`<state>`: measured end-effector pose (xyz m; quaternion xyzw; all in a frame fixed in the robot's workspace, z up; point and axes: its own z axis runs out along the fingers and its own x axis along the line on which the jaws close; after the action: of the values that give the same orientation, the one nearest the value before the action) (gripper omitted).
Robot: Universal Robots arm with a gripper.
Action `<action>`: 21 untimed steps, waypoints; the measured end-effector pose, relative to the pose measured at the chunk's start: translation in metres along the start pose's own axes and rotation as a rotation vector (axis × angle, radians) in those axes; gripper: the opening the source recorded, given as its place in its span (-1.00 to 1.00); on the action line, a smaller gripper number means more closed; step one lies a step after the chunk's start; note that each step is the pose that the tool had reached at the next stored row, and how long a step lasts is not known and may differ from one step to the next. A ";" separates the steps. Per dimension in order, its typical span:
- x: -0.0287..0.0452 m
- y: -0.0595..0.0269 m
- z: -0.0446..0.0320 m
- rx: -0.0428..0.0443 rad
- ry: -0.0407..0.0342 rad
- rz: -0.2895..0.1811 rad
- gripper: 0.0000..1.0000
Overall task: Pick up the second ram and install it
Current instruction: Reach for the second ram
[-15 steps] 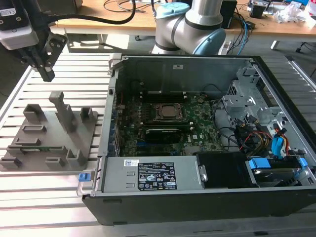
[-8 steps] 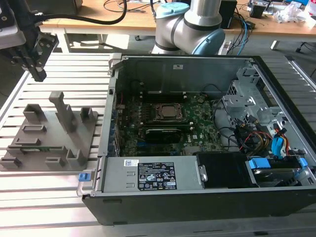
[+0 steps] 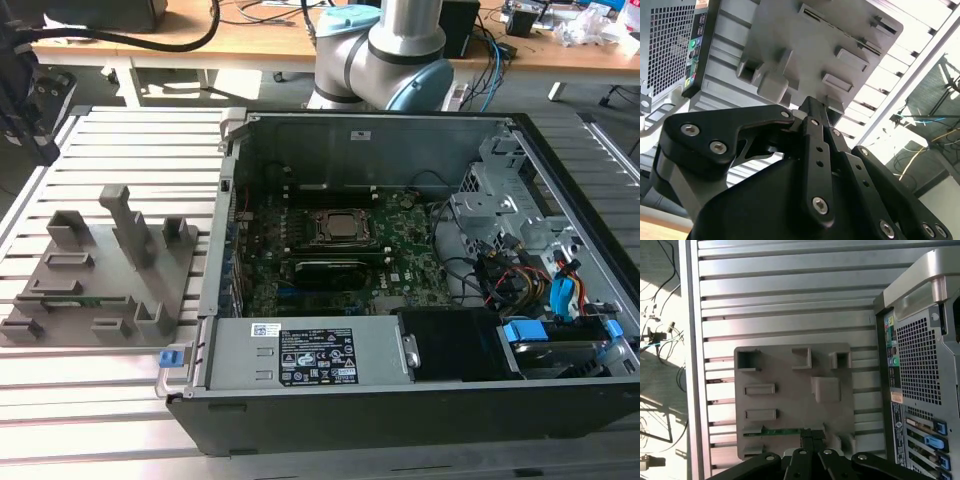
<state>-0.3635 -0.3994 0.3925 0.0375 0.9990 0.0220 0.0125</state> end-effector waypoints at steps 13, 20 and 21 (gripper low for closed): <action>0.0083 -0.0161 0.0007 0.0294 0.0099 -0.011 -0.79; 0.0083 -0.0161 0.0007 0.0294 0.0099 -0.012 -0.79; 0.0082 -0.0161 0.0007 0.0294 0.0099 -0.012 -0.79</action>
<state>-0.3729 -0.4148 0.3909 0.0318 0.9994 0.0075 0.0071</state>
